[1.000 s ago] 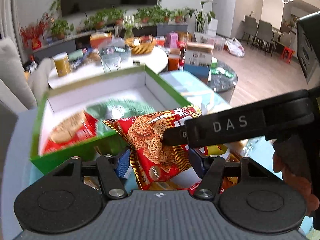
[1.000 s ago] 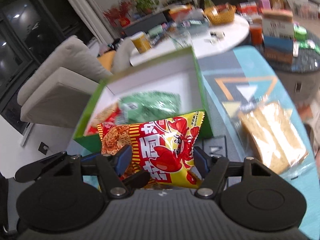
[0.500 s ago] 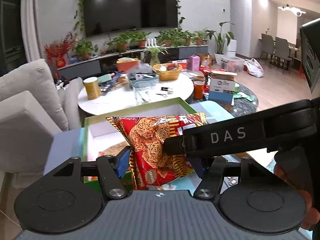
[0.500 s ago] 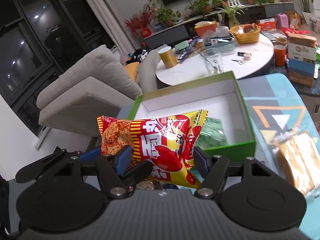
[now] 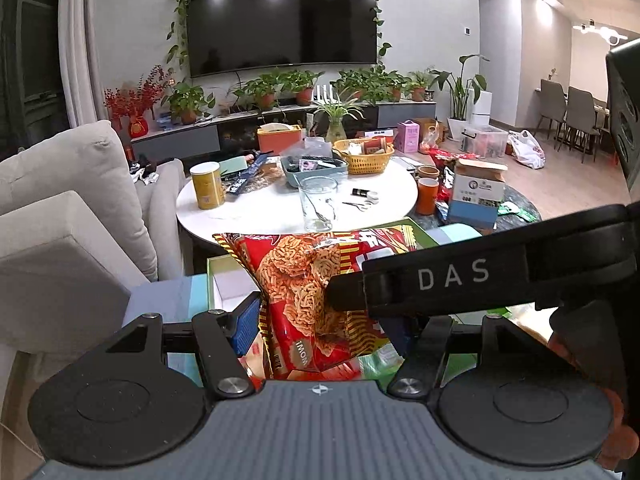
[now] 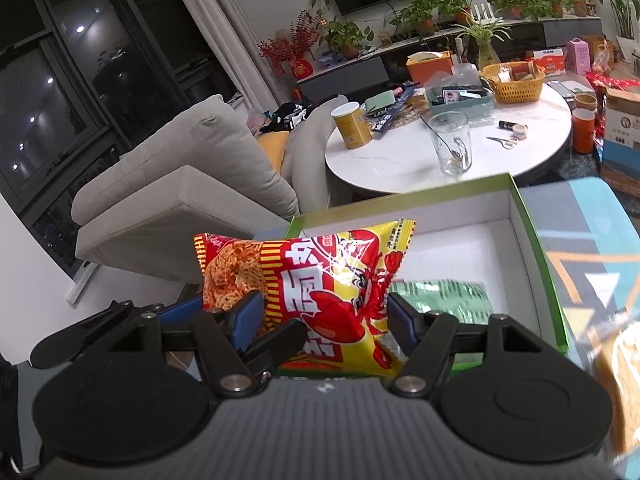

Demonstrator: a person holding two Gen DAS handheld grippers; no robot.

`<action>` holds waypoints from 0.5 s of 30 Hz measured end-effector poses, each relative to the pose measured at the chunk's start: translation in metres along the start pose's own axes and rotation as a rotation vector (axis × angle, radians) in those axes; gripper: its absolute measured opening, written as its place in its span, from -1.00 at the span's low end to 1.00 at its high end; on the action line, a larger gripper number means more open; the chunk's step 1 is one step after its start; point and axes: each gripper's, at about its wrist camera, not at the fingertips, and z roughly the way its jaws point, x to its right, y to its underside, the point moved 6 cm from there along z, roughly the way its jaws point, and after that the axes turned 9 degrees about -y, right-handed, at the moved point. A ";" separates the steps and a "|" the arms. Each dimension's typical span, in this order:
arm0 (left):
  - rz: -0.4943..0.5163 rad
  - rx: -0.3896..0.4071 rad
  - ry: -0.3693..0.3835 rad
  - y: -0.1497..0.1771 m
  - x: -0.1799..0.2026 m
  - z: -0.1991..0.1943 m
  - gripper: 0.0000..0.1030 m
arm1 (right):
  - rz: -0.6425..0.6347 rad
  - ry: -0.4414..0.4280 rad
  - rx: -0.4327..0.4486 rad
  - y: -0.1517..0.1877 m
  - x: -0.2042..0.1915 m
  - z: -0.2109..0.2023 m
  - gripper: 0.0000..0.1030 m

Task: Organize snacks
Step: 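Lift the crayfish bag and carry it over the green box, then lower the crayfish bag into the box and open the right gripper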

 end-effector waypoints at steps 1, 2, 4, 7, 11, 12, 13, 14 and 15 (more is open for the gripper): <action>0.001 -0.002 -0.001 -0.003 -0.002 0.003 0.16 | 0.002 -0.001 0.000 -0.002 0.000 0.003 -0.03; 0.003 -0.003 -0.001 -0.005 -0.004 0.008 0.16 | 0.006 -0.002 -0.001 -0.005 0.002 0.007 -0.03; 0.008 -0.002 -0.005 -0.011 -0.009 0.017 0.16 | 0.016 -0.008 0.002 -0.010 0.004 0.014 -0.02; 0.009 -0.006 -0.012 -0.016 -0.015 0.029 0.17 | 0.021 -0.011 0.002 -0.018 0.006 0.026 -0.02; 0.010 -0.009 -0.020 -0.018 -0.022 0.043 0.17 | 0.016 -0.006 -0.002 -0.026 0.009 0.040 -0.02; 0.008 -0.012 -0.021 -0.018 -0.023 0.047 0.17 | 0.016 -0.005 -0.005 -0.027 0.009 0.042 -0.02; 0.005 -0.016 -0.021 -0.018 -0.024 0.051 0.17 | 0.016 -0.003 -0.008 -0.028 0.010 0.046 -0.02; 0.001 -0.022 -0.021 -0.018 -0.026 0.055 0.17 | 0.016 -0.001 -0.011 -0.028 0.011 0.050 -0.02; -0.002 -0.028 -0.021 -0.018 -0.027 0.059 0.17 | 0.015 0.002 -0.015 -0.029 0.013 0.053 -0.02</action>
